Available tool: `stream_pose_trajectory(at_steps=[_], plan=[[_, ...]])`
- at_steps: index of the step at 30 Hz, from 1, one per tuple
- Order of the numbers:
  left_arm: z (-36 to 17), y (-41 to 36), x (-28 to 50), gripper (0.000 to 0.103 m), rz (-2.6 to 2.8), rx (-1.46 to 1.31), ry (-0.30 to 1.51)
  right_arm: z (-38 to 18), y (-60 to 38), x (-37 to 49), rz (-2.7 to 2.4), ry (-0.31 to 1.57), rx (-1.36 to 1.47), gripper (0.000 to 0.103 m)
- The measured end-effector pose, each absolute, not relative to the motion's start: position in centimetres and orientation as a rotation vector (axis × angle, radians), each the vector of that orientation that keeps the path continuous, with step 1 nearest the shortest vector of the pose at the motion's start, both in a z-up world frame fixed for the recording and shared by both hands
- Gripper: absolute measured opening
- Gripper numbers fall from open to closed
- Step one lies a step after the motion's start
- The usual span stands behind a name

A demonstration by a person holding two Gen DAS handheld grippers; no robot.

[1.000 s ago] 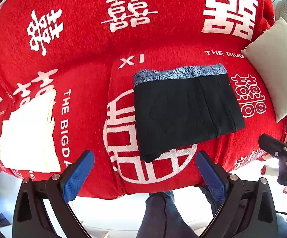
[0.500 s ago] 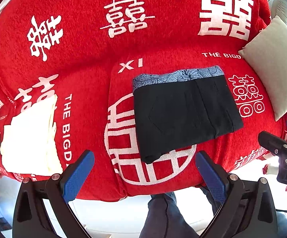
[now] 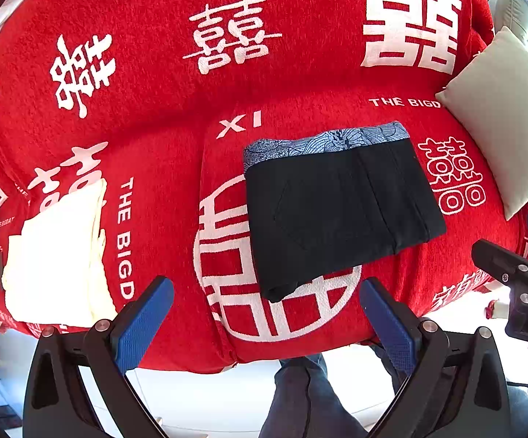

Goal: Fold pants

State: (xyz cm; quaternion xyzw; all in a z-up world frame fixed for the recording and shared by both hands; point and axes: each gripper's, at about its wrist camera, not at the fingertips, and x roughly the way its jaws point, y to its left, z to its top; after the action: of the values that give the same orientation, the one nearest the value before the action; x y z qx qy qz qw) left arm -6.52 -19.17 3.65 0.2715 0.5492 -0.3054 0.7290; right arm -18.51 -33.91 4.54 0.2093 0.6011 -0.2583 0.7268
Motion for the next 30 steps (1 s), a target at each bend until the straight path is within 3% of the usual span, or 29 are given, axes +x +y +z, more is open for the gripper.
stream_pose_trajectory(at_steps=[30], plan=[[3.72,-19.22,-6.63,0.102,-0.671,0.578,1.224,4.62,-33.73,-18.51,-0.57,1.328,0.437,0.103]])
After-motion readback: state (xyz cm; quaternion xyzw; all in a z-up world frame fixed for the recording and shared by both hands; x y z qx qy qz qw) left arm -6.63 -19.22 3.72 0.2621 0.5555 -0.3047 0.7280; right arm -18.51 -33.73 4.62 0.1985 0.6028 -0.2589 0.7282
